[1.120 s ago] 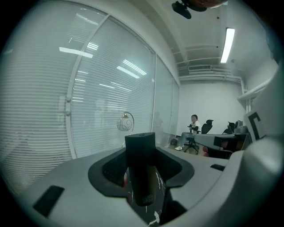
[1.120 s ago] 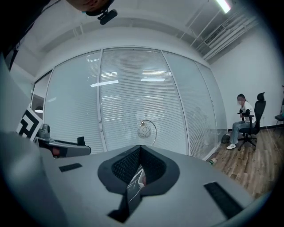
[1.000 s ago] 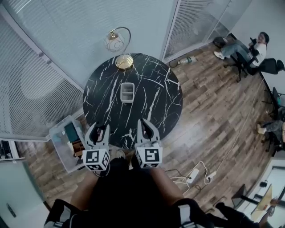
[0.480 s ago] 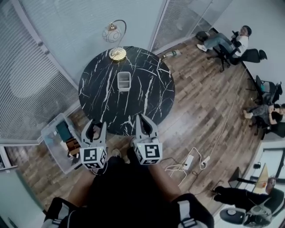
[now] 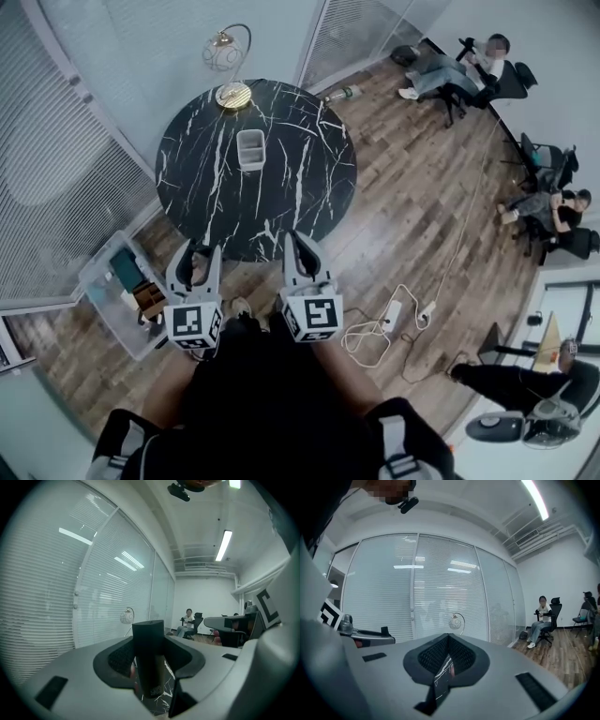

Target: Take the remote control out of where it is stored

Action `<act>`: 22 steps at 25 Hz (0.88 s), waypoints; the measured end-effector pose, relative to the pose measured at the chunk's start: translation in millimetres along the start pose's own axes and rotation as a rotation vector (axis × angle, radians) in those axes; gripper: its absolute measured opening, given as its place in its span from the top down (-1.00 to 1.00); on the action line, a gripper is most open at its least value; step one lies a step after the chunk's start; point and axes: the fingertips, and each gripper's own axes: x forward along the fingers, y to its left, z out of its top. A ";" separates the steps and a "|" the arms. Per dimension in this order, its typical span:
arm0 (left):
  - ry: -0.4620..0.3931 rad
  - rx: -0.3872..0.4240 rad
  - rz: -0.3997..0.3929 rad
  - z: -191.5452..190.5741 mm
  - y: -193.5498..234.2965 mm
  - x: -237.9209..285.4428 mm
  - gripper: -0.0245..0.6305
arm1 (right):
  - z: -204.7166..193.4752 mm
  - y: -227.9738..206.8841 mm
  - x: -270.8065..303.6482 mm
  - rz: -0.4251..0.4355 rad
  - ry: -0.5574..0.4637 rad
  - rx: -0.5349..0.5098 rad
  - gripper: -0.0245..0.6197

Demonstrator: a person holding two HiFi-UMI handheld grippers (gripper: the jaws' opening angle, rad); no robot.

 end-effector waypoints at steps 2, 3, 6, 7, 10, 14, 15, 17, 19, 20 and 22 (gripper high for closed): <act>-0.016 0.005 0.001 4.8 -4.1 -0.4 0.32 | 0.6 0.2 -3.5 0.014 -0.002 -0.003 0.92; -0.019 0.007 0.003 5.9 -6.4 -0.4 0.32 | 0.0 -0.2 -5.6 0.022 -0.001 -0.007 0.92; -0.029 -0.004 0.011 9.6 -15.6 2.7 0.32 | -0.9 -5.1 -11.6 0.040 -0.001 -0.015 0.92; -0.032 -0.007 0.016 10.2 -19.4 3.0 0.32 | -2.0 -7.6 -13.4 0.043 0.002 -0.019 0.92; -0.043 0.002 0.023 13.8 -28.7 3.0 0.32 | -3.7 -12.8 -14.9 0.050 0.010 -0.016 0.92; -0.063 0.015 0.020 22.8 -41.2 5.1 0.32 | -2.1 -20.3 -17.6 0.055 -0.007 -0.004 0.92; -0.064 0.017 0.019 23.3 -44.0 5.7 0.32 | -3.4 -22.3 -18.0 0.060 -0.004 -0.005 0.92; -0.065 0.022 0.019 23.8 -47.5 6.5 0.32 | -5.5 -24.9 -17.6 0.068 -0.001 -0.002 0.92; -0.069 0.024 0.023 24.7 -49.1 6.9 0.32 | -5.6 -26.9 -16.4 0.073 -0.004 0.000 0.92; -0.070 0.024 0.025 24.5 -49.7 7.0 0.32 | -5.5 -28.0 -15.9 0.078 -0.005 -0.002 0.92; -0.064 0.020 0.029 22.7 -51.3 6.8 0.32 | -4.3 -29.7 -15.6 0.085 -0.009 -0.005 0.92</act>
